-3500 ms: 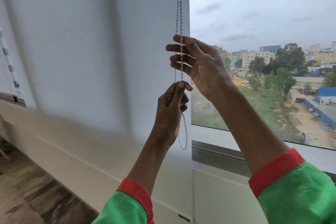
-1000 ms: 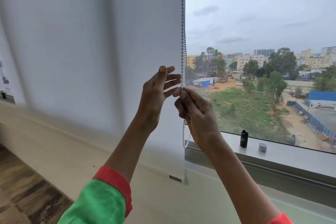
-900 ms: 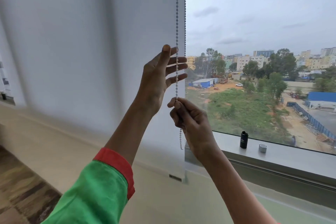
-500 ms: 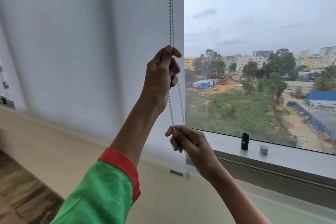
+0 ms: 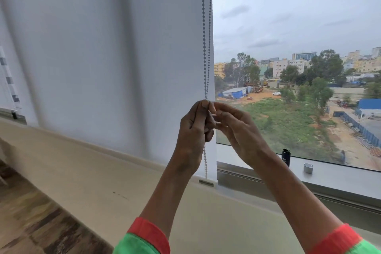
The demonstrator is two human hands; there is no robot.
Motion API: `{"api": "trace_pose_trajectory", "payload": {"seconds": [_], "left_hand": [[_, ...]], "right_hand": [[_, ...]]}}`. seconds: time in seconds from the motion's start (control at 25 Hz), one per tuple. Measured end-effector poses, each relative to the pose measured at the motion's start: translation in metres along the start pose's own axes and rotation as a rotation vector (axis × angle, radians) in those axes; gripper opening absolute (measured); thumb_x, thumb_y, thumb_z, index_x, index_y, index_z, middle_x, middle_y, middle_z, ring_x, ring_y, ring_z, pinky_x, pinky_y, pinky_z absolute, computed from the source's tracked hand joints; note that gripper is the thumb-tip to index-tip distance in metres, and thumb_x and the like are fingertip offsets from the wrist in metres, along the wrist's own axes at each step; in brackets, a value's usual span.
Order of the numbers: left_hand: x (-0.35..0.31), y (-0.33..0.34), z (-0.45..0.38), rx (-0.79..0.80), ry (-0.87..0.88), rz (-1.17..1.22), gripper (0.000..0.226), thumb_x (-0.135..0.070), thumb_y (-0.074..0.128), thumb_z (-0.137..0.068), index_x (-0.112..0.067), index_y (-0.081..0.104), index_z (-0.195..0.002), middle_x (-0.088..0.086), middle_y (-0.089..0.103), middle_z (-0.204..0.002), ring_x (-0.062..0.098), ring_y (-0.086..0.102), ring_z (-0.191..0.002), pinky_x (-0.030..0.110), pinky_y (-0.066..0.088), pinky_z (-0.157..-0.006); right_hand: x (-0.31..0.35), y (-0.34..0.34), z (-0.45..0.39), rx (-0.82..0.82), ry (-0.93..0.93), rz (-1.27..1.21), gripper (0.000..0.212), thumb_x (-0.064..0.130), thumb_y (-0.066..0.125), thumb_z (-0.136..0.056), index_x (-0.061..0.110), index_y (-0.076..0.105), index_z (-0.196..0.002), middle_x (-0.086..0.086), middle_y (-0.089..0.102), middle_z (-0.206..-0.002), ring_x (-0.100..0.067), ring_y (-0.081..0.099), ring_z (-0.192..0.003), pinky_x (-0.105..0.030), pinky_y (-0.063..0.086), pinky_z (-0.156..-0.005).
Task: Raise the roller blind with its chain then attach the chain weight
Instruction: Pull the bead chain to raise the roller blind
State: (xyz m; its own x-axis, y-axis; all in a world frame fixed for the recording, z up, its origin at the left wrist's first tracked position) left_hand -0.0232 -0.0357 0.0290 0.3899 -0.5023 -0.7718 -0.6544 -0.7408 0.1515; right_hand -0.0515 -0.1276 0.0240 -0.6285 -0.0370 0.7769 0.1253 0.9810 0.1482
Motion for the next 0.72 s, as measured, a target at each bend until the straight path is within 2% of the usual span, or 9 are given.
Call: {"api": "trace_pose_trajectory", "payload": {"seconds": [0.16,0.24,0.32,0.4,0.48,0.6,0.72], "left_hand": [[0.024,0.000,0.013,0.003,-0.075,-0.089,0.029,-0.029,0.038,-0.099,-0.016,0.055,-0.080,-0.003,0.037,-0.053,0.011,0.028,-0.048,0.022,0.026,-0.046],[0.024,-0.001,0.013,0.015,-0.060,-0.128,0.029,-0.028,0.038,-0.099,-0.014,0.055,-0.081,-0.005,0.037,-0.051,0.010,0.027,-0.047,0.022,0.026,-0.045],[0.020,0.000,0.012,0.031,-0.035,-0.171,0.030,-0.028,0.037,-0.099,-0.012,0.055,-0.082,-0.005,0.036,-0.051,0.011,0.026,-0.046,0.024,0.024,-0.045],[0.019,0.001,0.011,0.051,-0.030,-0.218,0.031,-0.028,0.036,-0.099,-0.012,0.055,-0.083,-0.002,0.039,-0.052,0.010,0.029,-0.046,0.021,0.026,-0.044],[0.022,-0.002,0.010,0.066,-0.063,-0.263,0.031,-0.028,0.035,-0.099,-0.015,0.059,-0.084,0.001,0.052,-0.055,0.010,0.041,-0.047,0.018,0.034,-0.047],[0.017,-0.023,0.002,-0.032,-0.077,-0.281,0.034,-0.028,0.034,-0.099,-0.018,0.066,-0.094,0.003,0.071,-0.076,0.013,0.065,-0.067,0.021,0.052,-0.068],[-0.008,-0.038,-0.018,-0.146,-0.031,-0.178,0.035,-0.025,0.035,-0.100,-0.012,0.067,-0.104,0.006,0.074,-0.095,0.018,0.071,-0.090,0.029,0.055,-0.085]], "right_hand": [[0.047,0.013,-0.032,0.021,-0.069,-0.105,0.027,0.009,0.041,-0.097,0.001,0.060,-0.115,-0.015,0.069,-0.100,-0.024,0.069,-0.089,-0.034,0.058,-0.082],[0.056,0.018,-0.042,0.013,-0.078,-0.106,0.024,0.009,0.047,-0.094,0.001,0.062,-0.111,-0.010,0.069,-0.086,-0.017,0.066,-0.071,-0.028,0.057,-0.071],[0.056,0.022,-0.045,0.000,-0.098,-0.125,0.020,0.005,0.050,-0.092,0.002,0.065,-0.106,-0.002,0.065,-0.068,-0.009,0.052,-0.055,-0.018,0.046,-0.055],[0.053,0.023,-0.042,-0.009,-0.140,-0.147,0.019,0.004,0.050,-0.091,0.004,0.066,-0.101,0.000,0.059,-0.063,-0.006,0.042,-0.051,-0.014,0.036,-0.049],[0.047,0.023,-0.035,-0.021,-0.172,-0.117,0.019,0.004,0.050,-0.091,0.007,0.068,-0.097,0.000,0.056,-0.064,-0.004,0.041,-0.051,-0.013,0.034,-0.049],[0.036,0.014,-0.021,-0.050,-0.197,-0.070,0.022,0.003,0.050,-0.091,0.012,0.070,-0.093,-0.002,0.053,-0.066,-0.005,0.043,-0.055,-0.012,0.034,-0.051],[0.014,0.002,-0.004,-0.108,-0.154,0.012,0.027,0.003,0.051,-0.090,0.018,0.072,-0.086,0.003,0.053,-0.062,-0.006,0.044,-0.059,-0.012,0.035,-0.054]]}}
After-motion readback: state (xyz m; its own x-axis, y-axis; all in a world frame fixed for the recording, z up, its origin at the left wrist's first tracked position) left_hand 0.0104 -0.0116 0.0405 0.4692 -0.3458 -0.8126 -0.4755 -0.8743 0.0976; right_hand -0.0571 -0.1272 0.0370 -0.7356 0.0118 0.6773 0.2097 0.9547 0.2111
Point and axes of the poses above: each hand's wrist, its own z-axis away from the middle knuckle, its own y-axis out of the palm, x = y × z, the point moved 8 cm from there along -z, towards the middle knuckle
